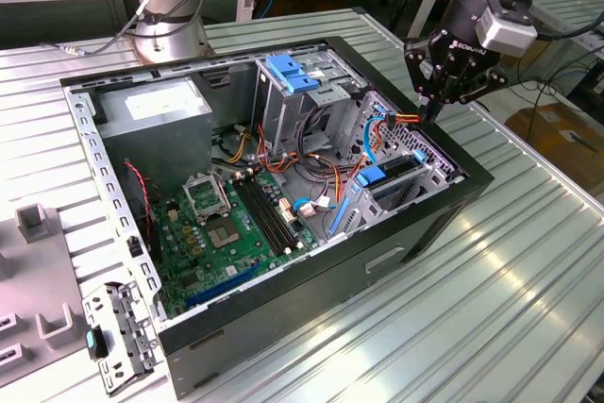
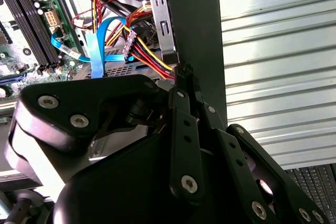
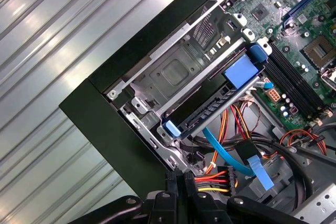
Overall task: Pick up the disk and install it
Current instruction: 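Insert the first disk wire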
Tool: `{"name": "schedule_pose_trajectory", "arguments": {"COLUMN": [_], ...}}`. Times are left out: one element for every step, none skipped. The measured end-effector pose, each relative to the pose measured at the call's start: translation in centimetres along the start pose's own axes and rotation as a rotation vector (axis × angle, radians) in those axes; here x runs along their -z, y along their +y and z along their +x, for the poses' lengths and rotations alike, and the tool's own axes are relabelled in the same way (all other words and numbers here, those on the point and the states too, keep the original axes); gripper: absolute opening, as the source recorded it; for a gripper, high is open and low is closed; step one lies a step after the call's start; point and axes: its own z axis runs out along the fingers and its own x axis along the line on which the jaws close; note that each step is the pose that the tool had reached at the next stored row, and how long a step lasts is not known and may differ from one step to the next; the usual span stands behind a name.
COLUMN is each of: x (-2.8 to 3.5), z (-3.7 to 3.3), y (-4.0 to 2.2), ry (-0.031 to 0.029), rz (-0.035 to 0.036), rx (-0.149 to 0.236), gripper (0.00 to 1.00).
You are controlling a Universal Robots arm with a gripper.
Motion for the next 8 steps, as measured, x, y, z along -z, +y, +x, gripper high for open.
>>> {"name": "schedule_pose_trajectory", "arguments": {"x": [0.0,0.0,0.0,0.0,-0.01,-0.02,-0.03,-0.04], "z": [0.0,0.0,0.0,0.0,0.0,0.0,0.0,0.0], "y": [0.0,0.0,0.0,0.0,0.0,0.0,0.0,0.0], "ry": [0.0,-0.0001,-0.0002,-0.0003,-0.0004,-0.0005,-0.0006,-0.0007], "rz": [-0.0001,-0.0004,-0.0007,-0.001,-0.0016,-0.002,-0.0023,-0.0027], "rx": [-0.005,-0.014,-0.029,-0.043,-0.067,-0.082,-0.098,-0.114], "gripper": [0.17,0.17,0.17,0.17,0.17,0.17,0.17,0.17]}}
